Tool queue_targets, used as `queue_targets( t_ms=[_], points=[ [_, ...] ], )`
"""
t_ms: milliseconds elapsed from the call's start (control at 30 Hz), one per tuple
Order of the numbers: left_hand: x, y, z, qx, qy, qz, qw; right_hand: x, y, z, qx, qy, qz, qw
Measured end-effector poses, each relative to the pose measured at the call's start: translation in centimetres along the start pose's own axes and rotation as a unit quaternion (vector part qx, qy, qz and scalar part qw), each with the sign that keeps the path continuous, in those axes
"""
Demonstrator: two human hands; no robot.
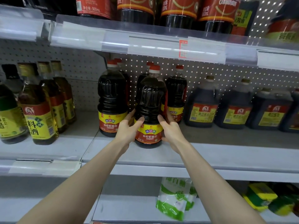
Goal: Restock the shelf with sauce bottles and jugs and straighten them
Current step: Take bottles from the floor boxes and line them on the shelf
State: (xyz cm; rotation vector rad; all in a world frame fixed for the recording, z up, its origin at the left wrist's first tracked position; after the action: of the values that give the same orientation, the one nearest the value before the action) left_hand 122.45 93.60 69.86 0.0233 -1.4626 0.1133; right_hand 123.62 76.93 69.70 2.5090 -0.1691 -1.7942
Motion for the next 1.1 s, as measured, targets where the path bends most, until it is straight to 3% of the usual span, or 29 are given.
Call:
queue_targets(
  t_ms=[433,833,1000,1100],
  points=[
    [-0.1,0.0,-2.7,0.008,0.019,0.046,0.999,0.6,-0.7,-2.7,0.012,0.018,-0.020,1.000],
    [0.2,-0.2,-3.9,0.006,-0.004,0.010,1.000,1.0,-1.0,-3.8,0.005,0.030,0.001,1.000],
    [-1.5,0.2,-3.3,0.028,0.013,0.017,0.999,3.2,-0.5,-1.9,0.043,-0.021,-0.020,0.999],
    [-3.0,0.4,-2.6,0.027,0.013,-0.006,1.000,3.5,-0.4,-0.5,0.043,-0.008,-0.011,0.999]
  ],
)
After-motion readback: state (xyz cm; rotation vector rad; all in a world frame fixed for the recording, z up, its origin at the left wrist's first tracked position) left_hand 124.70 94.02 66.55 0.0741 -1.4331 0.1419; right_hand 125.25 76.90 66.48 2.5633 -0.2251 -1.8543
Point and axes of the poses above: each hand's wrist, its own z-axis away from the middle knuckle, its own y-axis out of the back of the hand, x = y × z, the point moved 9 cm from there along -z, towards the middle knuckle, and after that the axes turned 15 degrees about y, right-handed, at the moved point
